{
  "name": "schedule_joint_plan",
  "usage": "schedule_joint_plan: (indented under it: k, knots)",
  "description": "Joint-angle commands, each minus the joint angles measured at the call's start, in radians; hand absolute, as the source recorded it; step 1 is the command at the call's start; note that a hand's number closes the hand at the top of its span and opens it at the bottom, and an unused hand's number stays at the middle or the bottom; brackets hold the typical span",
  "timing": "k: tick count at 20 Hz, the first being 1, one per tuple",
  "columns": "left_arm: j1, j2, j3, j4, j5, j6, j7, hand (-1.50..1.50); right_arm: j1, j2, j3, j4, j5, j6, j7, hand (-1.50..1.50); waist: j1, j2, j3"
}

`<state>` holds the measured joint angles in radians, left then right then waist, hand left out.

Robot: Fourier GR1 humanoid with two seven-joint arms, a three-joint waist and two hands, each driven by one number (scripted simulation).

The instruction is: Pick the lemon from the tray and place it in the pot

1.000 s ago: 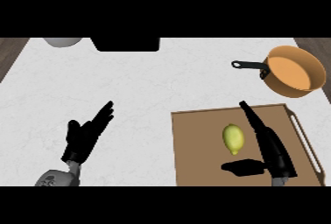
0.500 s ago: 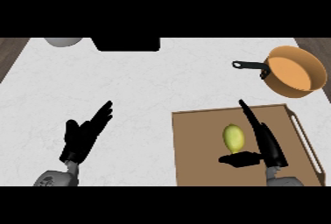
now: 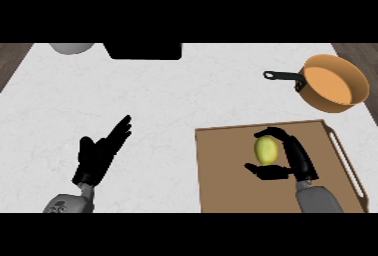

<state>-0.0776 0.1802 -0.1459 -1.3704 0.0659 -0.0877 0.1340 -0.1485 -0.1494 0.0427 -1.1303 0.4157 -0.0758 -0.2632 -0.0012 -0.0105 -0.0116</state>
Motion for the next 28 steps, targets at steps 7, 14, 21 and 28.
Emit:
schedule_joint_plan:
  k: [7,14,21,28]
  knots:
    - [0.059,-0.005,-0.001,-0.058,-0.018,-0.015,0.001,0.00,0.007,0.029,-0.039,0.179,-0.053,0.009,-0.245,1.50,0.008,0.011,0.012]
    - [0.060,0.014,0.062,-0.011,0.004,0.011,-0.001,0.00,0.130,-0.007,-0.495,0.054,-0.434,-0.126,-0.177,1.50,-0.095,-0.003,0.014]
    - [0.045,0.024,0.042,-0.057,-0.001,-0.029,0.029,0.00,0.259,-0.051,-0.617,-0.037,-0.482,-0.201,-0.196,1.50,-0.009,0.008,0.012]
    - [-0.001,0.014,0.070,-0.001,-0.001,-0.048,-0.004,0.00,0.353,-0.120,-0.526,-0.431,-0.295,-0.330,0.172,1.50,-0.008,0.010,0.010]
